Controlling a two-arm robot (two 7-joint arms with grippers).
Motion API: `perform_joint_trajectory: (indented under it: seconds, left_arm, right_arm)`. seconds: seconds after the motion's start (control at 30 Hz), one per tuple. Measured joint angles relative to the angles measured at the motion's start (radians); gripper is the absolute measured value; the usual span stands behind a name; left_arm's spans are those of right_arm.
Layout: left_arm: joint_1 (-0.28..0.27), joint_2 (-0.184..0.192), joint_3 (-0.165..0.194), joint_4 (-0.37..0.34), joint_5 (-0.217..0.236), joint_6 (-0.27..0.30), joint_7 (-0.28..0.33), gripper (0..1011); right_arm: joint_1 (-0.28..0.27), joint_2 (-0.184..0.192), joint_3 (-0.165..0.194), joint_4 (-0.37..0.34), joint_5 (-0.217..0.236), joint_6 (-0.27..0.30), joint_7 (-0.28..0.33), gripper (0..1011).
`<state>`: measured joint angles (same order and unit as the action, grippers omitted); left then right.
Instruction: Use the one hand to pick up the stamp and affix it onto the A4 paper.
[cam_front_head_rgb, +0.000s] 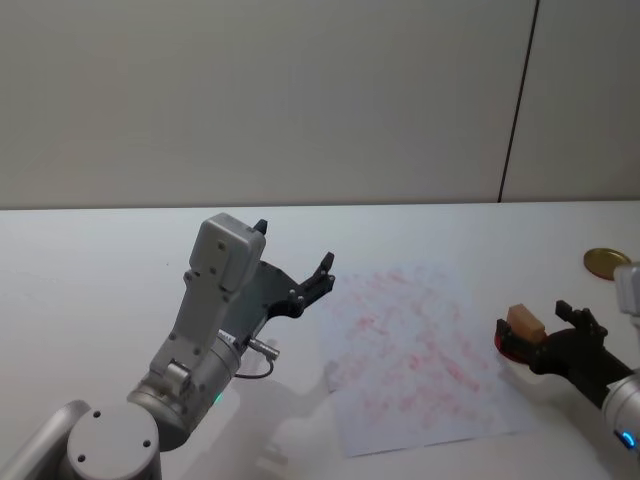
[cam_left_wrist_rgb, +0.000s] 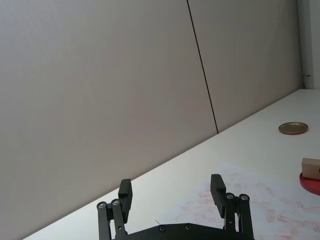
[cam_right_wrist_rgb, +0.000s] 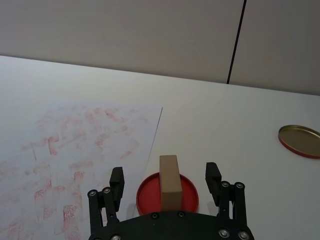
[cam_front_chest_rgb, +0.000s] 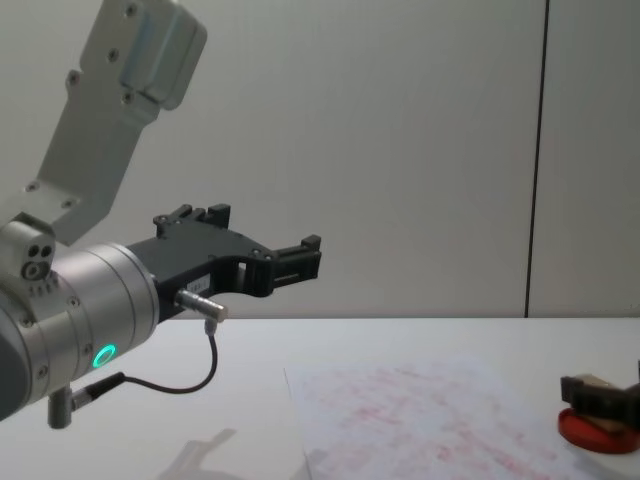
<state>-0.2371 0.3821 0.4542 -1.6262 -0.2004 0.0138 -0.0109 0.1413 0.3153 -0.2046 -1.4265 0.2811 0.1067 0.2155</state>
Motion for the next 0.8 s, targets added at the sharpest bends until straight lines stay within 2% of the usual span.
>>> perform_joint_trajectory:
  seconds: [0.1,0.3,0.47,0.57,0.6,0.7,0.8]
  left_arm:
    - [0.0,0.0,0.0,0.0,0.0,0.0,0.0,993]
    - [0.0,0.0,0.0,0.0,0.0,0.0,0.0,993]
    - [0.0,0.0,0.0,0.0,0.0,0.0,0.0,993]
    - [0.0,0.0,0.0,0.0,0.0,0.0,0.0,993]
    - [0.0,0.0,0.0,0.0,0.0,0.0,0.0,993]
    - [0.0,0.0,0.0,0.0,0.0,0.0,0.0,993]
    - [0.0,0.0,0.0,0.0,0.0,0.0,0.0,993]
  right_arm:
    - [0.007,-0.004,-0.001,0.014,-0.001,0.002,0.001,1001]
    - [0.018,-0.01,-0.003,0.036,-0.001,0.007,0.004,893]
    - [0.029,-0.016,-0.005,0.056,-0.003,0.009,0.007,716]
    - [0.034,-0.018,-0.006,0.063,-0.004,0.009,0.008,656]
    - [0.035,-0.019,-0.006,0.064,-0.004,0.009,0.009,597]
    - [0.04,-0.022,-0.007,0.073,-0.007,0.009,0.01,503]
    - [0.042,-0.023,-0.008,0.077,-0.008,0.007,0.011,444]
